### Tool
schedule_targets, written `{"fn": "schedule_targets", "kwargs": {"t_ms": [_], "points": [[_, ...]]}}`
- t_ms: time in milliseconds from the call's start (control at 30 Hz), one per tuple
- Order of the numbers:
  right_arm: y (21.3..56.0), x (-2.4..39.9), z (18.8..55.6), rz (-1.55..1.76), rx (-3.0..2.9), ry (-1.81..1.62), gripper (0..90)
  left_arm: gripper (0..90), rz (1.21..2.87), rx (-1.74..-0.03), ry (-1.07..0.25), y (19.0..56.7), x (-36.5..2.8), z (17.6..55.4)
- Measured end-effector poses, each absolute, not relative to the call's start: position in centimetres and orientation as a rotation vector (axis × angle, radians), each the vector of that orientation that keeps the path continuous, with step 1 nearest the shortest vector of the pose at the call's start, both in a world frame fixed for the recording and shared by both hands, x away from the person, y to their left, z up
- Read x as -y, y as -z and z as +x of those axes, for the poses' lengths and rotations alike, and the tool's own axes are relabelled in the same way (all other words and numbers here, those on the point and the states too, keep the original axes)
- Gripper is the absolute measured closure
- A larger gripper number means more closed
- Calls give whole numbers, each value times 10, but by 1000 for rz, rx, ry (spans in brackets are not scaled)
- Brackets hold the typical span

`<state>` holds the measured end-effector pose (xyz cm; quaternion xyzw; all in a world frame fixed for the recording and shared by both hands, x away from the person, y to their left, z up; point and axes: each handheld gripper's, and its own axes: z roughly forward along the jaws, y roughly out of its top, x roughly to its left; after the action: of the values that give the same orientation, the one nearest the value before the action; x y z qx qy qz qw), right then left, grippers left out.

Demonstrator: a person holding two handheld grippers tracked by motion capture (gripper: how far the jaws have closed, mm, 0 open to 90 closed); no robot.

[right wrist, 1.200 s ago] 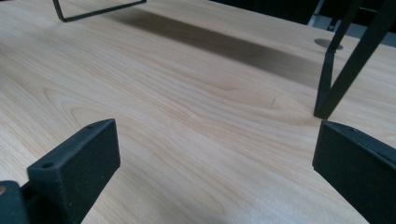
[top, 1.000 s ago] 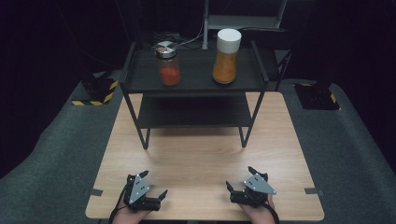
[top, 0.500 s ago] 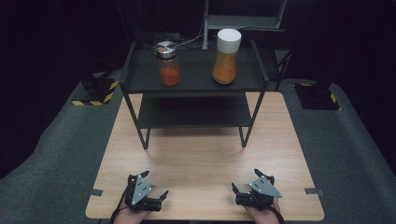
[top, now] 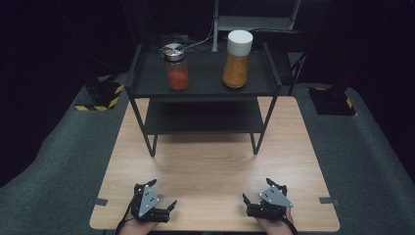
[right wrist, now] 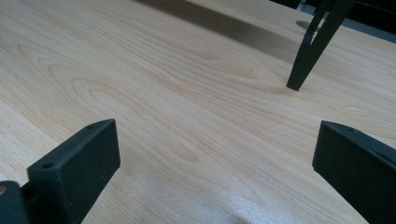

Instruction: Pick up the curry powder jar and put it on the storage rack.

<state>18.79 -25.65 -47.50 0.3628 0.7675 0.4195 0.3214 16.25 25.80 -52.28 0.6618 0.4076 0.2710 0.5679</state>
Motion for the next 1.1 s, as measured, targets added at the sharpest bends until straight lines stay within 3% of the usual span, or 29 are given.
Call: {"fn": "schedule_targets", "kwargs": {"t_ms": [1100], "points": [[473,255,191,982,-2024,-1088,1,6,1496,-996,-628,525,-260,160]]}}
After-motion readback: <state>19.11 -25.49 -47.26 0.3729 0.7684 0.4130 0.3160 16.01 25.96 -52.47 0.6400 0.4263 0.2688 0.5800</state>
